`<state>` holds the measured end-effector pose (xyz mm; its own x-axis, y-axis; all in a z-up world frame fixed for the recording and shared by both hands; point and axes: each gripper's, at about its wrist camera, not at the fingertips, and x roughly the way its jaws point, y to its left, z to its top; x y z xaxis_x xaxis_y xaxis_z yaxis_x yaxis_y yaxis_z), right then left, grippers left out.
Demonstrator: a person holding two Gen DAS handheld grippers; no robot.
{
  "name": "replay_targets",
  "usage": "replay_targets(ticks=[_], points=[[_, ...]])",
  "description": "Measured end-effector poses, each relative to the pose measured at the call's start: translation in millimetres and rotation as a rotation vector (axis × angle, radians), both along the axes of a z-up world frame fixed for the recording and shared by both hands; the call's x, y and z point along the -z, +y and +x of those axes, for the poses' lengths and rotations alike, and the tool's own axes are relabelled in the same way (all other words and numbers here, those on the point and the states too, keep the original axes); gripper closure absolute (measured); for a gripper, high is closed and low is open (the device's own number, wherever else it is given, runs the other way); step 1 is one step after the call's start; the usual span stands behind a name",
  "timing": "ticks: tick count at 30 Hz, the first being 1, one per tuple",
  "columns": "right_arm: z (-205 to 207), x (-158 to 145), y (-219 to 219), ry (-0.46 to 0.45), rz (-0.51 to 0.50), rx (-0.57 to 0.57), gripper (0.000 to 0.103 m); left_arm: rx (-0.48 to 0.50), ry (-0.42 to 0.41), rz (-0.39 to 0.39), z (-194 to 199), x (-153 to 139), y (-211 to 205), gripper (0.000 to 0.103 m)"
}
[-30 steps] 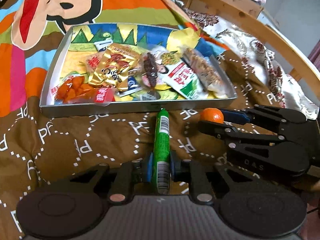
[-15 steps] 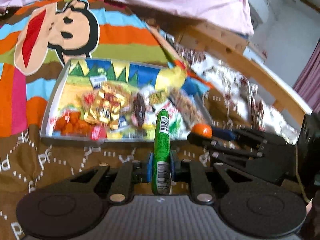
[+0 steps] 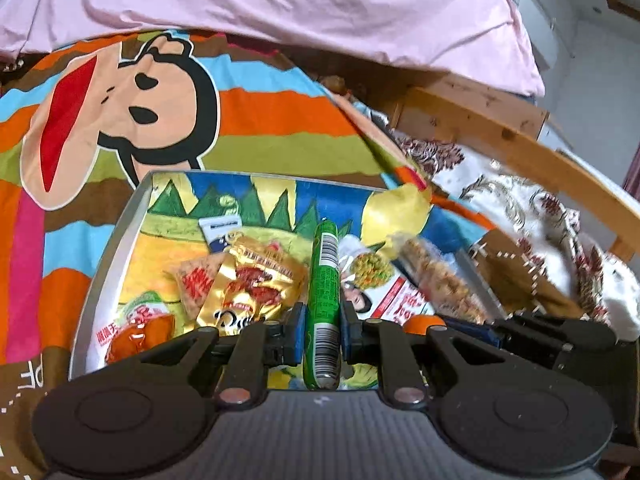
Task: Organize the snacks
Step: 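Carry the stick and orange over the tray, lower them in and open both tools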
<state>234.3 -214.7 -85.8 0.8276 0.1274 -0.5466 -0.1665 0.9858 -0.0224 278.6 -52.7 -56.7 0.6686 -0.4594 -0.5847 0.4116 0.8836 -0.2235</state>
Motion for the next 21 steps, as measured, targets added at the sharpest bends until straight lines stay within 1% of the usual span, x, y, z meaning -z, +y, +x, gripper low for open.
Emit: replay_targets(ticks=[5,6,8,9,10,12,13,15,17,19,21], points=[[0.1,3.2,4.8,0.007,-0.024,-0.001,0.066,0.007,-0.012,0.024,1.1,5.1,-1.0,0.084],[-0.4,3.0,4.8,0.004,-0.025,-0.001,0.064,0.011,-0.011,0.026,1.2,5.6,-1.4,0.084],[-1.4,2.2,3.5,0.002,-0.022,0.004,0.056,0.005,-0.017,0.024,1.2,6.0,-1.4,0.084],[-2.1,1.7,2.7,0.002,-0.017,0.007,0.054,0.001,-0.016,0.021,1.3,6.3,-0.7,0.080],[-2.8,1.2,1.9,0.001,-0.013,0.012,0.051,-0.002,-0.009,0.017,1.7,6.4,0.3,0.072],[-5.9,-0.7,-0.3,0.001,-0.004,0.024,0.050,-0.010,-0.008,-0.004,1.0,5.5,3.6,0.063],[-8.4,-2.4,-1.5,0.000,0.003,0.033,0.049,-0.014,-0.012,-0.010,0.4,4.6,5.2,0.062],[-14.6,-7.1,-5.0,-0.008,0.014,0.050,0.044,-0.027,-0.017,-0.023,-2.4,1.2,8.8,0.061],[-22.1,-12.9,-8.9,-0.024,0.027,0.068,0.035,-0.046,-0.027,-0.054,-8.7,-3.7,14.4,0.052],[-31.3,-20.5,-12.5,-0.047,0.038,0.083,0.030,-0.071,-0.049,-0.073,-18.1,-10.1,20.3,0.037],[-39.5,-28.1,-15.4,-0.070,0.045,0.100,0.027,-0.092,-0.078,-0.077,-31.4,-17.8,26.2,0.030]])
